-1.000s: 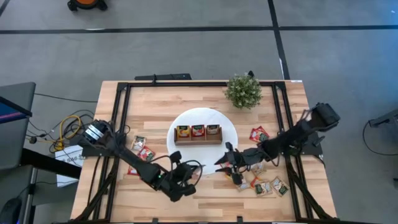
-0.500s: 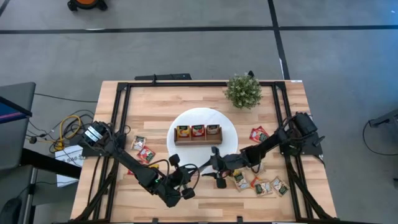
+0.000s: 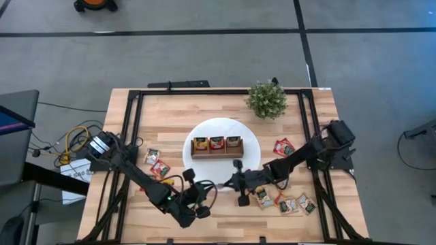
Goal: Pick & Place Tea
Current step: Put the red tea bag into the middle section of the wooden organizer
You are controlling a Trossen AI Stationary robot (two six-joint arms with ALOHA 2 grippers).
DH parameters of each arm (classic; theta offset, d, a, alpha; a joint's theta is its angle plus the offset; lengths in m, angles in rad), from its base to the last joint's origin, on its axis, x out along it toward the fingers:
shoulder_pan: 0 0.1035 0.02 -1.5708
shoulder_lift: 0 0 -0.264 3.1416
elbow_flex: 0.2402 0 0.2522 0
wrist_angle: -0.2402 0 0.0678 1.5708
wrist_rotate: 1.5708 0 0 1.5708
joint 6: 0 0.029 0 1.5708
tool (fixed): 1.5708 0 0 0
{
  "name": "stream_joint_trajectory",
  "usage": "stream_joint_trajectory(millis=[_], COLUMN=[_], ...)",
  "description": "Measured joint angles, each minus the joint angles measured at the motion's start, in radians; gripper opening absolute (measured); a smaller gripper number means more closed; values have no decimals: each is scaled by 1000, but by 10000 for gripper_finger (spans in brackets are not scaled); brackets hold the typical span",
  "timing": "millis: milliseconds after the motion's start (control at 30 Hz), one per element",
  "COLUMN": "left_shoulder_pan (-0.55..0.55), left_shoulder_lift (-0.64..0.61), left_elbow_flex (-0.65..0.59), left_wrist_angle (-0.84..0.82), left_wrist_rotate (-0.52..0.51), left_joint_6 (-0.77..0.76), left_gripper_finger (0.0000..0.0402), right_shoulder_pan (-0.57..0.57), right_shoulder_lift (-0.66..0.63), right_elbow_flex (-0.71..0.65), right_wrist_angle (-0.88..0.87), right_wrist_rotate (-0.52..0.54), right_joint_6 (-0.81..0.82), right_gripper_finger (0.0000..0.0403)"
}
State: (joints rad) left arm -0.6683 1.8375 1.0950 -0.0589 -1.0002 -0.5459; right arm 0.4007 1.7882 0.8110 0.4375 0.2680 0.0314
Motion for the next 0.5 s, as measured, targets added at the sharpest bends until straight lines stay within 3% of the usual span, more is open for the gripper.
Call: stream_joint_trajectory(millis=[100,233,367,500], left_shoulder_pan=[-13,-40,-71,-89], left_shoulder_lift=[-61,-110,-108,-74], left_elbow_flex=[2,1,1,1], left_wrist_angle=[-144,-389,-559,-622], left_wrist_rotate=[29,131,147,127], left_joint_6=[-181,-439,-666,-745], left_gripper_finger=[48,82,88,82], right_shoulder_pan=[-47,-144,-243,-319], right_shoulder_lift=[-90,-124,-73,21], right_elbow_flex=[99,282,427,497], right_wrist_angle=[-284,-618,-812,-907], right_wrist_rotate=[60,63,34,0], right_joint_6=[-15,-53,-104,-134], right_gripper_finger=[2,1,1,1])
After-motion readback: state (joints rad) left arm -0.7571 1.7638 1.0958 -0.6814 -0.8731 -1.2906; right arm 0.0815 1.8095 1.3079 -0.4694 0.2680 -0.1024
